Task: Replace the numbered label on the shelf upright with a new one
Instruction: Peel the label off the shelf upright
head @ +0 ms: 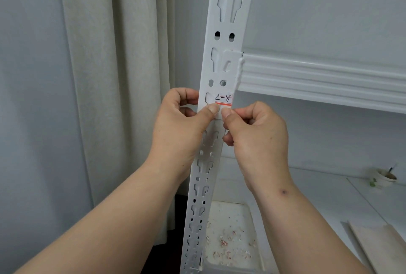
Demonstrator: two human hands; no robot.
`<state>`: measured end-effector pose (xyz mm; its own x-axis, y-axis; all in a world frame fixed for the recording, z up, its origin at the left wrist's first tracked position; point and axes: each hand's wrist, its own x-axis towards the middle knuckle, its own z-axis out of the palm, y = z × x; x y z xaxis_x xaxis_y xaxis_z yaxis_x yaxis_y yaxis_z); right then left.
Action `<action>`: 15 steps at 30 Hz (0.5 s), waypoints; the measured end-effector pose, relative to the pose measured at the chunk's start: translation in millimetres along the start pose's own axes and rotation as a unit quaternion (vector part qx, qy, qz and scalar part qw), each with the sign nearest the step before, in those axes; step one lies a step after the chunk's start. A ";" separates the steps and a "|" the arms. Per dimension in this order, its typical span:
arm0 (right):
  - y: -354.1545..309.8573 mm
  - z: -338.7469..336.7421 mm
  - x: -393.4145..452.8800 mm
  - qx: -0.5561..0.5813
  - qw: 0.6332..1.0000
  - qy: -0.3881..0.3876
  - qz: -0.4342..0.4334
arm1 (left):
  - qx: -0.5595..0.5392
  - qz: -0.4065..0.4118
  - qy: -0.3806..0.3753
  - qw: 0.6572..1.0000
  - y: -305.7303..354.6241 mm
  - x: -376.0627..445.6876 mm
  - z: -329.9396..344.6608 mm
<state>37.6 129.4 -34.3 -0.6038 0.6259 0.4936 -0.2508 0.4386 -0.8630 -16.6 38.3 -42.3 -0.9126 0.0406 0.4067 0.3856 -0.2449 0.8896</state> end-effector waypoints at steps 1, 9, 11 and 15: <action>0.3 0.3 0.0 0.000 1.000 0.002 0.000 | 0.003 0.000 0.004 1.000 0.6 -1.1 0.9; -1.5 0.0 -2.8 0.007 1.000 -0.012 0.018 | -0.010 -0.022 0.010 1.000 0.9 -3.2 0.0; -2.7 -0.7 -2.8 0.020 0.999 -0.023 0.027 | -0.032 -0.027 -0.007 0.999 0.1 -2.1 -2.2; -1.0 -0.5 -1.8 0.025 0.999 -0.022 0.029 | -0.036 -0.024 -0.013 0.999 -0.6 0.1 -2.5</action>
<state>39.3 128.2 -34.2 -0.6502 0.6200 0.4392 -0.2516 0.3698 -0.8944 -17.2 36.0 -43.3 -0.9257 0.0798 0.3698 0.3292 -0.3116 0.8914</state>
